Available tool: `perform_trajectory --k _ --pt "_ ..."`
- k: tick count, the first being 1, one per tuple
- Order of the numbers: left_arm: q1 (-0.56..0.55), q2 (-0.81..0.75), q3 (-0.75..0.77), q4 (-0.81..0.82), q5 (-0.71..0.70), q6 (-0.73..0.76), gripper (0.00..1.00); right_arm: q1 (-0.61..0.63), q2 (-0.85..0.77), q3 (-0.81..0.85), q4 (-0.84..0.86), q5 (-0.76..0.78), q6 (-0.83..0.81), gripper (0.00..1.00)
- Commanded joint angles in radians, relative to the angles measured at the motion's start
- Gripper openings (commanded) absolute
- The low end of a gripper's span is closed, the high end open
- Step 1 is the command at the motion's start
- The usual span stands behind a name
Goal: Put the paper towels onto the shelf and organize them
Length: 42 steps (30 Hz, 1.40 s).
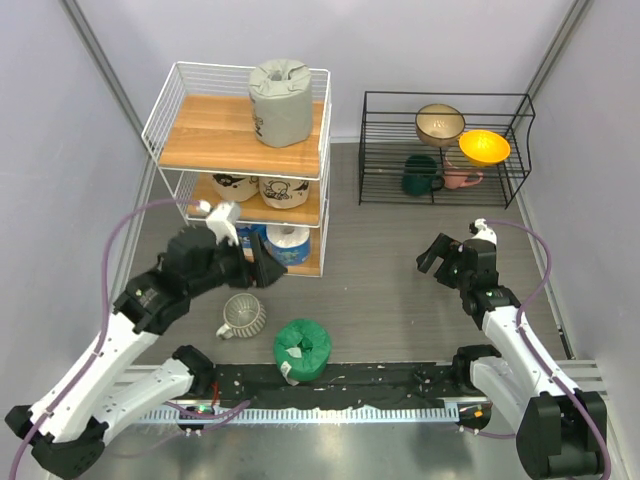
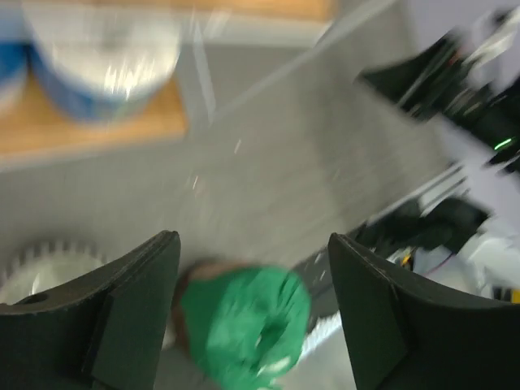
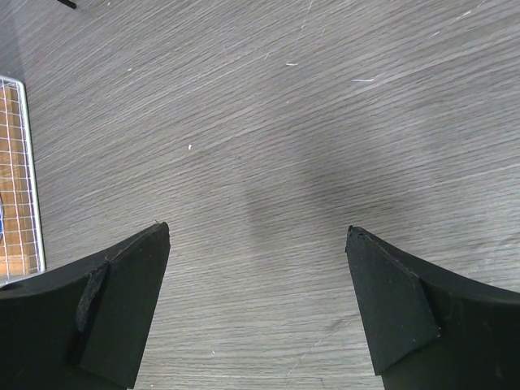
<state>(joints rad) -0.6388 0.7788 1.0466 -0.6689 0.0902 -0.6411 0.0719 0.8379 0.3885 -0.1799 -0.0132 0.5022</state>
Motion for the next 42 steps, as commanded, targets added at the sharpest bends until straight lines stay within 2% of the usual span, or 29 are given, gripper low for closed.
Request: perform_trajectory --k 1,4,9,15,19,22,23,26,27,30,42 --pt "-0.016 -0.195 -0.086 -0.185 0.031 -0.121 0.80 0.005 -0.016 -0.002 0.036 -0.004 -0.007 0.95" --pt "-0.016 -0.233 -0.111 -0.251 0.019 -0.137 0.84 0.003 -0.019 -0.004 0.036 -0.007 -0.004 0.95" --pt "-0.016 -0.240 -0.206 -0.218 0.080 -0.180 0.90 0.003 -0.031 -0.007 0.034 -0.007 -0.005 0.95" --pt "-0.033 -0.257 -0.267 -0.222 0.036 -0.181 0.93 0.005 -0.045 -0.013 0.034 -0.008 0.001 0.96" --pt "-0.085 -0.224 -0.290 -0.198 -0.041 -0.196 0.95 0.003 -0.033 -0.010 0.034 -0.008 -0.001 0.95" --pt "-0.214 -0.170 -0.290 -0.161 -0.162 -0.236 0.95 0.005 -0.030 -0.008 0.033 -0.010 -0.002 0.95" --pt "-0.307 -0.153 -0.287 -0.153 -0.244 -0.265 0.95 0.003 -0.033 -0.010 0.036 -0.008 -0.002 0.95" --pt "-0.489 -0.069 -0.267 -0.141 -0.355 -0.302 0.96 0.005 -0.030 -0.010 0.036 -0.008 -0.001 0.96" --pt "-0.522 -0.053 -0.261 -0.153 -0.422 -0.325 0.96 0.003 -0.030 -0.011 0.036 -0.008 -0.002 0.95" --pt "-0.600 -0.024 -0.257 -0.164 -0.498 -0.365 0.97 0.005 -0.028 -0.010 0.034 -0.011 -0.002 0.96" --pt "-0.660 0.062 -0.261 -0.149 -0.538 -0.378 0.97 0.003 -0.026 -0.010 0.037 -0.014 -0.002 0.95"
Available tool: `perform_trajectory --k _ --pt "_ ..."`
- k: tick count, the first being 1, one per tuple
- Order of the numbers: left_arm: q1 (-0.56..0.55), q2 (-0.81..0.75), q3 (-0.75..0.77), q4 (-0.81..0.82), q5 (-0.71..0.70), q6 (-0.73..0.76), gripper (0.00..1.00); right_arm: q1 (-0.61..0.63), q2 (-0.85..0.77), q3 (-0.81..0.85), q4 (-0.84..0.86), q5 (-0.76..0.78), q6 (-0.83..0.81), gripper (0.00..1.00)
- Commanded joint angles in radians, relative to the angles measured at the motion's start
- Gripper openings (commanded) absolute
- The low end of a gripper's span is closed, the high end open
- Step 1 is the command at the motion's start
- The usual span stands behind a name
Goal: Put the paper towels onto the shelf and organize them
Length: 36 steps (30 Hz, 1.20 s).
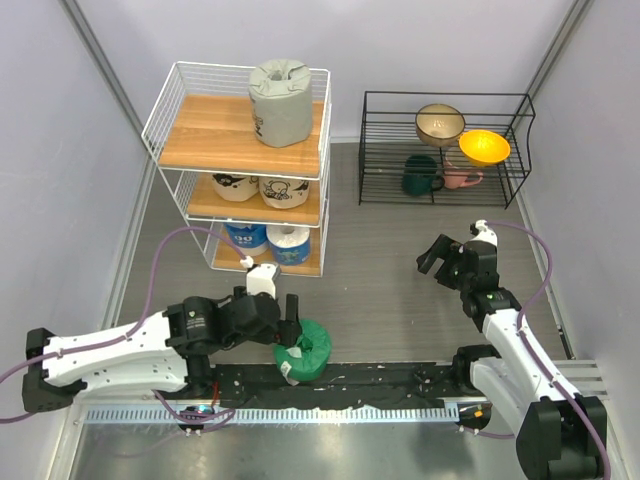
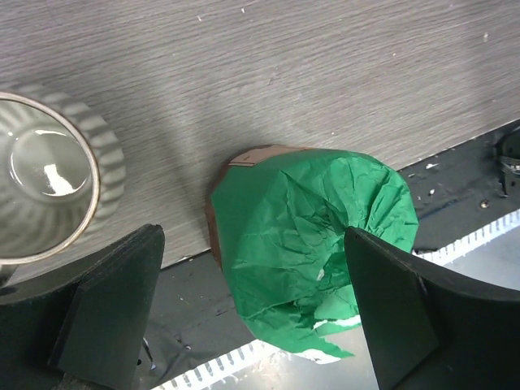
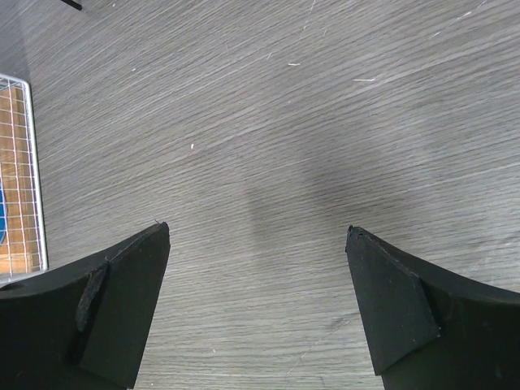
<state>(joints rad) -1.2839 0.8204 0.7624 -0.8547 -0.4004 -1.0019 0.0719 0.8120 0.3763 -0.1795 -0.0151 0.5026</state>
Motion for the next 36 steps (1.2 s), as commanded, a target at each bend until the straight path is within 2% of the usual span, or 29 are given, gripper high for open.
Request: perform_trajectory --k 1,18,21,26,32,36 --pt "-0.018 0.023 0.022 0.039 -0.046 -0.017 0.97 0.005 -0.002 0.003 0.035 -0.014 -0.003 0.95" --pt "-0.077 0.051 -0.048 0.060 0.038 -0.032 0.86 0.005 -0.002 -0.002 0.038 -0.019 0.001 0.95" --pt "-0.081 0.075 -0.049 0.060 0.046 -0.030 0.82 0.003 -0.002 -0.002 0.038 -0.019 0.002 0.96" --pt "-0.088 0.120 -0.043 0.055 0.032 -0.030 0.70 0.005 -0.005 -0.004 0.038 -0.020 0.002 0.95" --pt "-0.089 0.163 -0.018 0.059 0.003 -0.026 0.66 0.003 -0.002 -0.002 0.038 -0.022 0.002 0.95" --pt "-0.089 0.183 -0.021 0.059 0.002 -0.029 0.57 0.005 0.001 -0.002 0.038 -0.022 0.002 0.95"
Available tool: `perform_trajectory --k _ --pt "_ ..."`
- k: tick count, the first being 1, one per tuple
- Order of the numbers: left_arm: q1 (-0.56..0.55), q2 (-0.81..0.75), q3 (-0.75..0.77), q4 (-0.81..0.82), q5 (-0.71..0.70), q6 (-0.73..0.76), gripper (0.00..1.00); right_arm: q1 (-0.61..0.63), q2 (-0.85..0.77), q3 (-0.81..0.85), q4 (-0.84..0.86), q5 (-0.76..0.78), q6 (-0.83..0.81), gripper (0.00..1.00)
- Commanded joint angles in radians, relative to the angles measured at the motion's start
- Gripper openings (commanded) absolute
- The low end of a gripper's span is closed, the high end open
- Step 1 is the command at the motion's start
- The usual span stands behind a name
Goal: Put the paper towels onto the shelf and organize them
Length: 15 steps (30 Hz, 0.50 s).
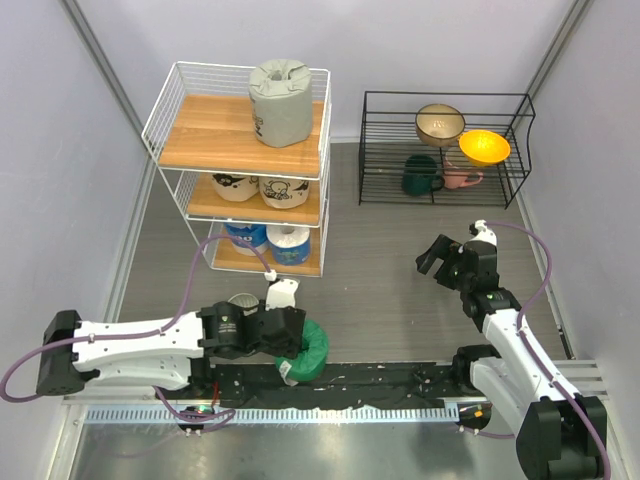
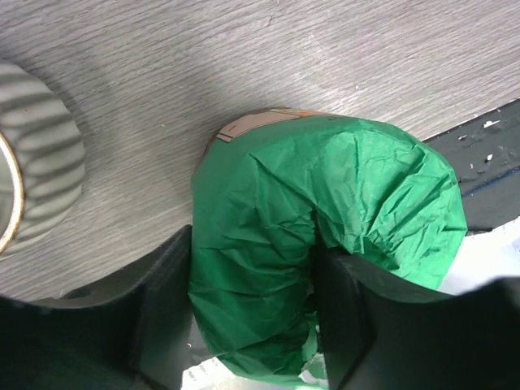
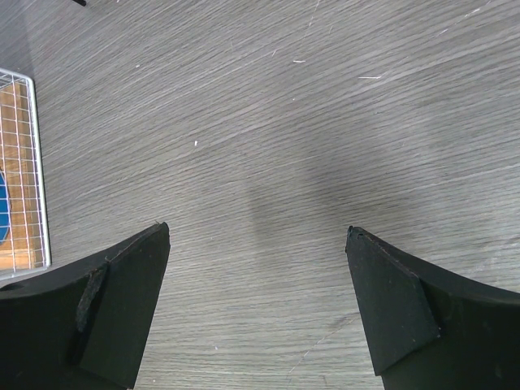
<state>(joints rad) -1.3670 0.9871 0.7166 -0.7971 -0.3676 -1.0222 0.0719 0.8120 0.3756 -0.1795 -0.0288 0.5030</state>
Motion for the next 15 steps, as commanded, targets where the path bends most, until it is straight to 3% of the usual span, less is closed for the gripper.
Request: perform_trajectory --k 1,3,4,7,15 --pt "-0.006 0.021 0.026 0.001 -0.033 -0.009 0.53 0.003 0.001 -0.001 0.040 -0.008 0.002 0.96" --pt "-0.006 0.019 0.029 0.001 -0.034 -0.016 0.46 0.003 0.004 0.000 0.040 -0.008 0.000 0.95" --pt "-0.006 0.013 0.033 0.001 -0.039 -0.019 0.37 0.003 0.004 0.000 0.040 -0.008 0.000 0.96" --pt "-0.006 -0.025 0.055 0.007 -0.053 -0.013 0.30 0.003 0.006 0.000 0.038 -0.010 0.000 0.96" --pt "-0.007 -0.174 0.231 0.012 -0.137 0.065 0.31 0.003 0.012 0.003 0.040 -0.010 0.000 0.95"
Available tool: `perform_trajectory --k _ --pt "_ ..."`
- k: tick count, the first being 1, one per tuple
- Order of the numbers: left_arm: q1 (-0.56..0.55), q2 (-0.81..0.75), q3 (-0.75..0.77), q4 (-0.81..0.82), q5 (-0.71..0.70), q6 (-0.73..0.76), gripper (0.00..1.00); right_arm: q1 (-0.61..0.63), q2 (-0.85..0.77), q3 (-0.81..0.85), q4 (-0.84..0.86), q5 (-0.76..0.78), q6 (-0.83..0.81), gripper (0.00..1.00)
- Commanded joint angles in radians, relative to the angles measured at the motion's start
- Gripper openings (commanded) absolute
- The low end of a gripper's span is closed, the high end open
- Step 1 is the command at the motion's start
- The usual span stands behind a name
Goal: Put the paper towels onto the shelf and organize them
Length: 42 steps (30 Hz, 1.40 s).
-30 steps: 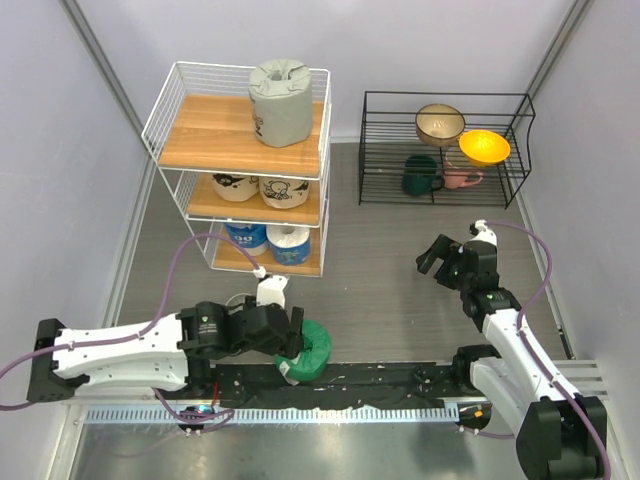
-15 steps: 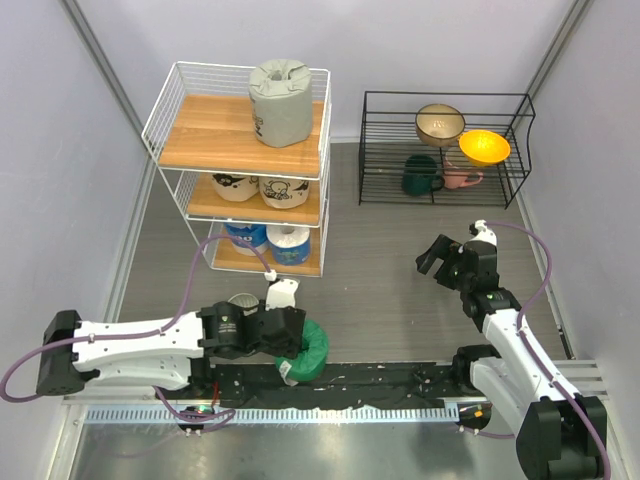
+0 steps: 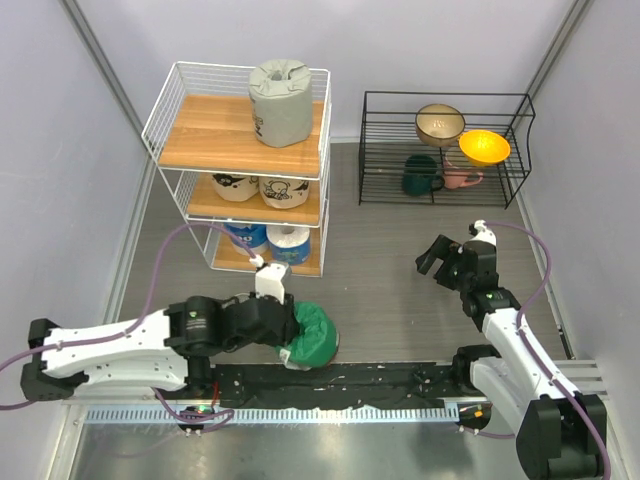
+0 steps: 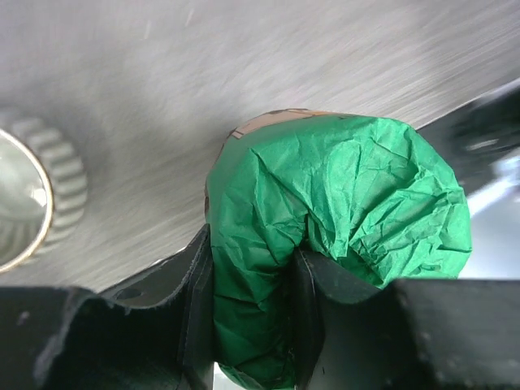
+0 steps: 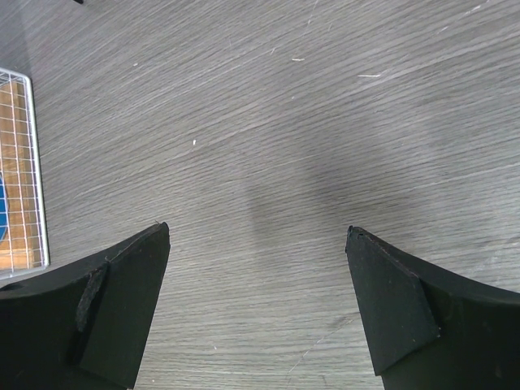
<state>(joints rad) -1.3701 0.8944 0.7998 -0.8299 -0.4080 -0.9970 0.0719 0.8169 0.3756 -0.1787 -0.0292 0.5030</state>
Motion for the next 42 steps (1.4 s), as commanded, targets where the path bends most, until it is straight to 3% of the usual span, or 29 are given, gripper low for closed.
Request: perform_trajectory --k 1,14,21,29,31,36,42 --pt "-0.006 -0.086 0.174 0.020 -0.112 0.047 0.31 0.003 0.007 0.002 0.041 -0.009 0.000 0.96" --pt "-0.004 -0.085 0.622 -0.325 -0.491 0.043 0.26 0.003 0.010 0.003 0.039 -0.006 -0.001 0.95" --pt "-0.003 0.015 0.896 -0.298 -0.644 0.270 0.26 0.002 0.014 0.003 0.042 -0.011 -0.001 0.96" --pt "-0.004 0.072 1.092 -0.105 -0.800 0.617 0.28 0.003 0.011 0.002 0.041 -0.014 0.000 0.95" --pt "-0.004 0.067 1.079 -0.013 -0.837 0.688 0.28 0.003 0.010 0.002 0.042 -0.015 0.000 0.95" --pt "-0.003 0.072 1.050 0.320 -0.919 1.027 0.32 0.003 0.018 0.003 0.042 -0.017 -0.001 0.96" --pt "-0.004 0.147 1.099 0.605 -0.953 1.384 0.35 0.003 0.018 0.003 0.044 -0.015 0.000 0.95"
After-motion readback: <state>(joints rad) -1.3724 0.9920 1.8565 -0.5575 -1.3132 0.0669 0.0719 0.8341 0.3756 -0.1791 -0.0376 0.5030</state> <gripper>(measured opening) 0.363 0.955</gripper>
